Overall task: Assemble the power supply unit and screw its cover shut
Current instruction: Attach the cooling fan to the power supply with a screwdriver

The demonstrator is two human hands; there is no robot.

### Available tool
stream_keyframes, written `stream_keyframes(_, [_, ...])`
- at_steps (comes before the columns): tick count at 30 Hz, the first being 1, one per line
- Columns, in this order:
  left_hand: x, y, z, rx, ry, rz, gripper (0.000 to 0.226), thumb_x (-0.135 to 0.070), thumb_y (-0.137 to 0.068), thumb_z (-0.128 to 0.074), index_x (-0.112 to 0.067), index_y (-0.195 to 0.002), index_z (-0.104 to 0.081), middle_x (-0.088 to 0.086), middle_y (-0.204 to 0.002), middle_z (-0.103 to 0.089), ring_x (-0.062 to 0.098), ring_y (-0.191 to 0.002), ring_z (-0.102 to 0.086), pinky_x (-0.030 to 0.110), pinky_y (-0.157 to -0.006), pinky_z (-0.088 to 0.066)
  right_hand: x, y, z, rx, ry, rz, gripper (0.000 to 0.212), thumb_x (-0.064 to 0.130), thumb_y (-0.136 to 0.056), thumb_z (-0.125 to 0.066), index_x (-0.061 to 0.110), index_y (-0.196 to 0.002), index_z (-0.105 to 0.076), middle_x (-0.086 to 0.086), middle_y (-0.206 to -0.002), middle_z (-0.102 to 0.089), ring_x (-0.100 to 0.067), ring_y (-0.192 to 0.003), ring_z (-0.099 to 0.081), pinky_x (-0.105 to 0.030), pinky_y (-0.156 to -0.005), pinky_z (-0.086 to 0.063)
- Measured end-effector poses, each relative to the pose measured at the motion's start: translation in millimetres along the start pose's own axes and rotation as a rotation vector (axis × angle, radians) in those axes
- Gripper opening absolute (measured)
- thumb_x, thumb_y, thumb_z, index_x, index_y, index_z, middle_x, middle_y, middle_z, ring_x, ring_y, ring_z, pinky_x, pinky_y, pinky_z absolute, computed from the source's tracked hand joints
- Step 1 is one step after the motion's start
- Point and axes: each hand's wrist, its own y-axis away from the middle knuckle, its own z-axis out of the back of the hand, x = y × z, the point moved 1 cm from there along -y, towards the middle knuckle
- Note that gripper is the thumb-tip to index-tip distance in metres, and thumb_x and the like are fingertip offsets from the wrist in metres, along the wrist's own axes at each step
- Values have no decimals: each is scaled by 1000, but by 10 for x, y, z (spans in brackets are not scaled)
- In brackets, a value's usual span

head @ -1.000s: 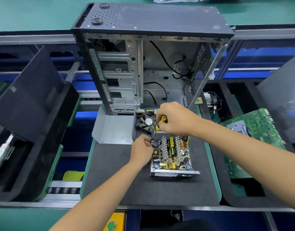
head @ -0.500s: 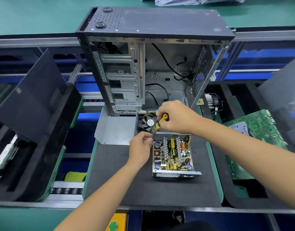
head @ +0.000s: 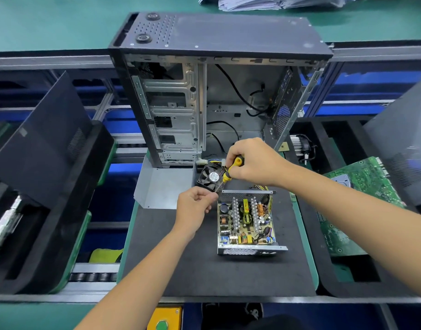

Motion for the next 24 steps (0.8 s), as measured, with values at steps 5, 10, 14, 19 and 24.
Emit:
stream_keyframes(5, [33, -2, -29, 38, 21, 1, 20, -7, -79, -75, -19, -64, -72, 1, -61, -67, 6, -51, -54, 16, -50, -46, -5, 14, 13, -12, 19, 1, 7, 12, -71, -66, 13, -76, -71, 1, -78, -65, -15, -70, -59, -28, -60, -49])
stream_keyframes(10, [71, -2, 0, 112, 72, 41, 12, -4, -80, -74, -16, -82, -75, 3, -73, -73, 8, -63, -63, 17, -65, -52, -34, 30, 22, -32, 33, 6, 7, 12, -72, -66, 13, -77, -71, 2, -79, -64, -13, -70, -57, -26, -60, -46])
stream_keyframes(14, [82, 4, -14, 104, 148, 90, 14, 2, -84, -67, -10, -92, -71, 6, -77, -73, 13, -69, -66, 20, -69, -54, -58, 39, 25, -42, 17, -1, 6, 13, -73, -67, 13, -78, -71, 8, -75, -60, -2, -62, -50, -20, -54, -36])
stream_keyframes(19, [92, 27, -76, 104, 244, 132, 16, 5, -91, -58, -4, -99, -68, 7, -79, -73, 10, -70, -68, 17, -67, -53, -72, 50, 24, -40, 14, -5, 7, 13, -72, -67, 13, -78, -71, 12, -74, -57, -3, -61, -49, -21, -53, -35])
stream_keyframes(24, [104, 18, -107, 91, 279, 169, 15, -2, -95, -54, -6, -96, -69, 4, -75, -72, 8, -66, -66, 16, -64, -53, -84, 60, 42, -34, -3, -10, 6, 13, -73, -68, 12, -78, -71, 10, -73, -59, -4, -60, -50, -21, -53, -36])
